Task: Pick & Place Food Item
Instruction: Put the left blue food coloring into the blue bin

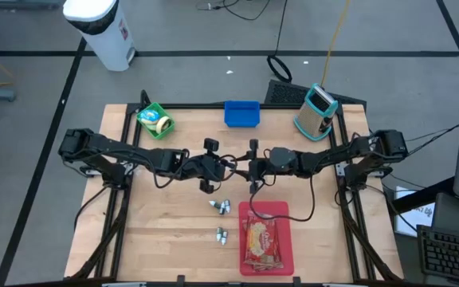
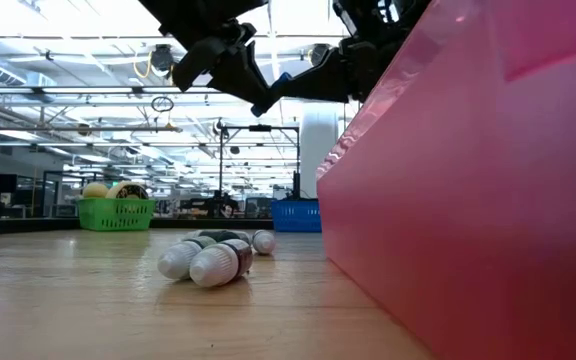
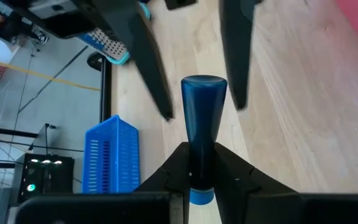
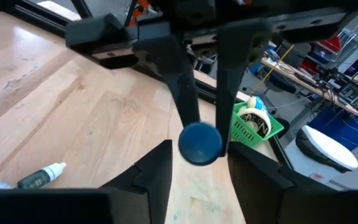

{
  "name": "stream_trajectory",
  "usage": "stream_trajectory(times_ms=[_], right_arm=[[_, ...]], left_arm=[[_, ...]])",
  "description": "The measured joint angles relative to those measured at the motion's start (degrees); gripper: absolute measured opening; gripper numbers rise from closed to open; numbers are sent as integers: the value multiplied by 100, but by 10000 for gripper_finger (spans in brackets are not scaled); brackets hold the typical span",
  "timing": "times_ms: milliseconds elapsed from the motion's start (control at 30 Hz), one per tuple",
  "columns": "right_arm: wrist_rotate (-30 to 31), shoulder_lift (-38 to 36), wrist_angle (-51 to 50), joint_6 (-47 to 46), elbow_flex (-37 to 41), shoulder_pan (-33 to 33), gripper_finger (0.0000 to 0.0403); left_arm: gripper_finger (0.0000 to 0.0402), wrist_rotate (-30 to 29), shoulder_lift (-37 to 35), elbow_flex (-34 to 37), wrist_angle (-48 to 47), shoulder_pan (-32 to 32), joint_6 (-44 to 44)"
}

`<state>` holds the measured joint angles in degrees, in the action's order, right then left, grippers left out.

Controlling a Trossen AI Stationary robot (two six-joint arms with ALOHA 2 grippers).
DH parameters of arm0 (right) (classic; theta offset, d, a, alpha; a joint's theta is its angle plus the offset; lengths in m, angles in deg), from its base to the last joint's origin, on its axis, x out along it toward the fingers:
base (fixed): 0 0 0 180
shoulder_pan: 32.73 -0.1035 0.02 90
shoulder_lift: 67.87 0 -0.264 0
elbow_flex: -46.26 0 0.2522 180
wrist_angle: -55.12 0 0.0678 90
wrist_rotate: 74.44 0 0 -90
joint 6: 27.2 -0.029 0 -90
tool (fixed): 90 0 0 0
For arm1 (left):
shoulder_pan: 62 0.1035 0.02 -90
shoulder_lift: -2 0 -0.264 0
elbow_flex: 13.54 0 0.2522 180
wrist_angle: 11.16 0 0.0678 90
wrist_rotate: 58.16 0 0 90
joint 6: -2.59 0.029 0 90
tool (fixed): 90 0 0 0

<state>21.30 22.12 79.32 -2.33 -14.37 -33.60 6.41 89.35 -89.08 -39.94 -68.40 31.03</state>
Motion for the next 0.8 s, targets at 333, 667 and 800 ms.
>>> stream_trajectory(times_ms=[333, 667, 800], right_arm=[[-74, 1, 76, -9, 0, 0, 93], [-389, 1, 112, -58, 0, 4, 64], [-393, 1, 131, -374, 0, 6, 65]], left_arm=[[47, 72, -9, 0, 33, 1, -66], [47, 163, -9, 2, 30, -4, -170], [51, 136, -9, 11, 139, -4, -756]])
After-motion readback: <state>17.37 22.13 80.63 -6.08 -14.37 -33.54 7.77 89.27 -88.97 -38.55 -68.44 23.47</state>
